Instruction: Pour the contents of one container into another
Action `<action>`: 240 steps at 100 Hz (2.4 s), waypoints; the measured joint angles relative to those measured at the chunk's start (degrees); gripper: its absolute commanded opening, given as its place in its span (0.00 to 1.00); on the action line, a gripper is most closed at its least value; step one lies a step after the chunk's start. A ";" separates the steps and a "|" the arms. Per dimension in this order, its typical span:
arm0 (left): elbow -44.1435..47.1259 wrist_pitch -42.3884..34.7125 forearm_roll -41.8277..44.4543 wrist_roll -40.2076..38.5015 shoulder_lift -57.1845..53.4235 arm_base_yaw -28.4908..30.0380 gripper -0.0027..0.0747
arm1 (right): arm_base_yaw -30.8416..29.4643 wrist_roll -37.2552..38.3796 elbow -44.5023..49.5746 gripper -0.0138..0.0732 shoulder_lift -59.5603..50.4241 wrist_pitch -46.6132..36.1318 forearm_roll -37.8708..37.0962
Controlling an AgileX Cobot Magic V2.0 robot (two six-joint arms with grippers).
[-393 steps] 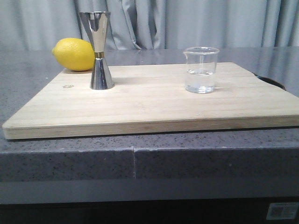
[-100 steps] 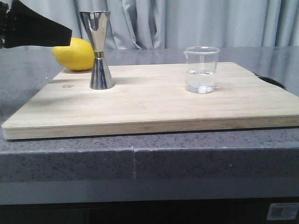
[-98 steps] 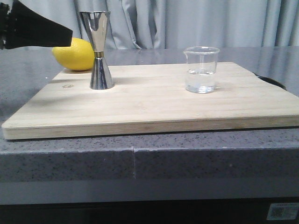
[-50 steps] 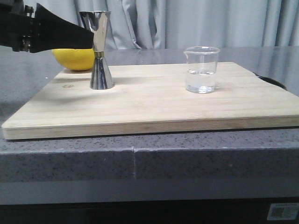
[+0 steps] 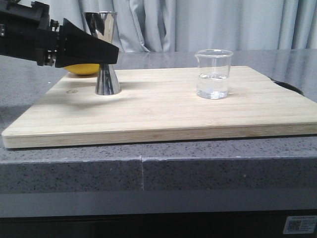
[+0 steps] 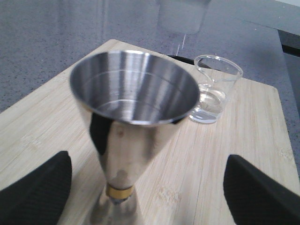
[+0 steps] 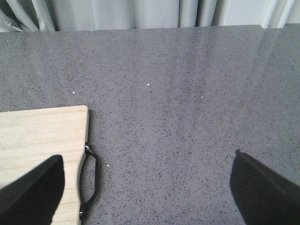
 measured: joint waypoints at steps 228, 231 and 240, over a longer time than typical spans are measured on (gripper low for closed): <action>0.00 -1.82 -1.09 1.04 0.00 -0.78 0.22 | 0.00 0.00 0.00 0.90 0.00 -2.47 0.32; 0.00 -1.82 -1.09 1.04 0.00 -0.78 0.22 | 0.00 0.00 0.00 0.90 0.00 -2.59 0.32; 0.00 -1.82 -1.09 1.04 0.00 -0.78 0.22 | 0.00 0.00 0.00 0.90 0.00 -2.59 0.46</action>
